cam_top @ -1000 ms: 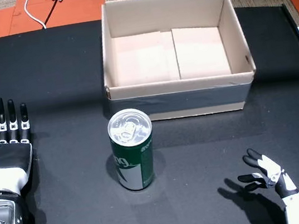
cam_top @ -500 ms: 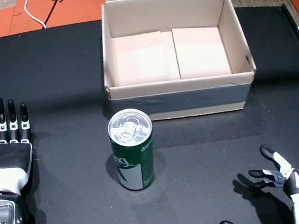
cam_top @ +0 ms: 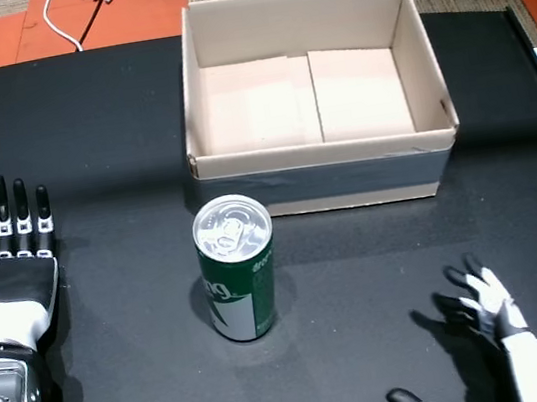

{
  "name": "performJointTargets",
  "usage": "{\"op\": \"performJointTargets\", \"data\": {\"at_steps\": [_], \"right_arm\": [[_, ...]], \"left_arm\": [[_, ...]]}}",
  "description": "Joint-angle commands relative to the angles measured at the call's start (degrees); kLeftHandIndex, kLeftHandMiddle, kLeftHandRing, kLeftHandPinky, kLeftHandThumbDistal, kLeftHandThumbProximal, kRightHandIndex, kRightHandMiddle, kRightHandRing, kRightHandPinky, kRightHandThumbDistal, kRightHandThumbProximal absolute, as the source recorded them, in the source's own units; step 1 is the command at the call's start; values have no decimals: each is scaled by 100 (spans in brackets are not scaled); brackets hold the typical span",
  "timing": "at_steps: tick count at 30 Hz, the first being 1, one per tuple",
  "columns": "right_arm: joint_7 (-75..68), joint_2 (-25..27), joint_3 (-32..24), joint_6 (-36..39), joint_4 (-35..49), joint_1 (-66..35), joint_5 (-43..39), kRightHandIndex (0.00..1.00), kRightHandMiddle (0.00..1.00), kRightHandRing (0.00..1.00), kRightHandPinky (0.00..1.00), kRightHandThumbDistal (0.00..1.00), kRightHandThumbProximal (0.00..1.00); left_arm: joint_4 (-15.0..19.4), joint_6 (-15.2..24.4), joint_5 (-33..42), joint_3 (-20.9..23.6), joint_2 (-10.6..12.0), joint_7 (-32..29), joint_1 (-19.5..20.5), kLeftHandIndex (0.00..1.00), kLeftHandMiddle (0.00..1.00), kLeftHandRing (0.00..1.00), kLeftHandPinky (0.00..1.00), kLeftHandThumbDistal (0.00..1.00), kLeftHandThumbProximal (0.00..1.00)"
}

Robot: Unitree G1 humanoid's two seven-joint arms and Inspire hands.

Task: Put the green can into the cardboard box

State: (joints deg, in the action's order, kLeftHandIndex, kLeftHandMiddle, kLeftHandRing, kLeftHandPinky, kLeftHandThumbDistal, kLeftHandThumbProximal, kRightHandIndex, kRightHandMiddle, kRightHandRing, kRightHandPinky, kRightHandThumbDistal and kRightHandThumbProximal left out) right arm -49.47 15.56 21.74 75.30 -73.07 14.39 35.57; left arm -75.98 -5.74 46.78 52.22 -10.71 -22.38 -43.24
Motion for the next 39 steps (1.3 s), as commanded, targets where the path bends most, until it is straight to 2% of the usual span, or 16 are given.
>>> {"op": "performJointTargets", "data": {"at_steps": [1,5,7,10,12,16,19,26,30,39], "right_arm": [[956,102,-217,74,-117,84,-551,79,87,91,95,100,53],[2936,93,-636,-50,-83,268,-1676,80,90,94,96,100,53],[3853,-12,-866,-241,-12,338,-2228,81,91,95,97,100,57],[4958,-138,-1134,-532,102,443,-2795,82,93,97,99,100,61],[5159,-115,-1167,-644,161,528,-2733,81,92,97,100,100,66],[5430,-228,-1279,-734,174,688,-2698,76,87,93,98,100,58],[5503,-348,-1330,-885,140,811,-2654,75,86,91,97,100,62],[5761,-505,-1409,-1118,81,1039,-2554,77,87,90,94,100,60],[5927,-575,-1432,-1275,30,1188,-2548,80,87,90,96,100,58],[5992,-621,-1366,-1586,-75,1440,-2310,82,88,90,97,100,63]], "left_arm": [[-133,24,-139,-29,77,221,226,54,56,66,79,0,59],[-126,35,-128,-22,92,133,244,54,55,65,79,0,58],[-128,31,-127,-19,92,127,249,52,53,64,76,0,58],[-128,33,-120,-11,98,163,241,53,55,64,77,0,59],[-124,36,-122,-15,102,176,237,54,55,65,79,0,60],[-121,65,-136,-28,112,143,256,53,54,64,77,0,58],[-124,35,-96,6,111,136,267,53,55,65,77,0,56],[-123,39,-117,-8,116,129,273,53,56,68,77,0,57],[-120,60,-119,-10,130,151,271,52,55,65,77,0,58],[-108,114,-143,-40,175,111,286,54,56,67,79,0,56]]}}
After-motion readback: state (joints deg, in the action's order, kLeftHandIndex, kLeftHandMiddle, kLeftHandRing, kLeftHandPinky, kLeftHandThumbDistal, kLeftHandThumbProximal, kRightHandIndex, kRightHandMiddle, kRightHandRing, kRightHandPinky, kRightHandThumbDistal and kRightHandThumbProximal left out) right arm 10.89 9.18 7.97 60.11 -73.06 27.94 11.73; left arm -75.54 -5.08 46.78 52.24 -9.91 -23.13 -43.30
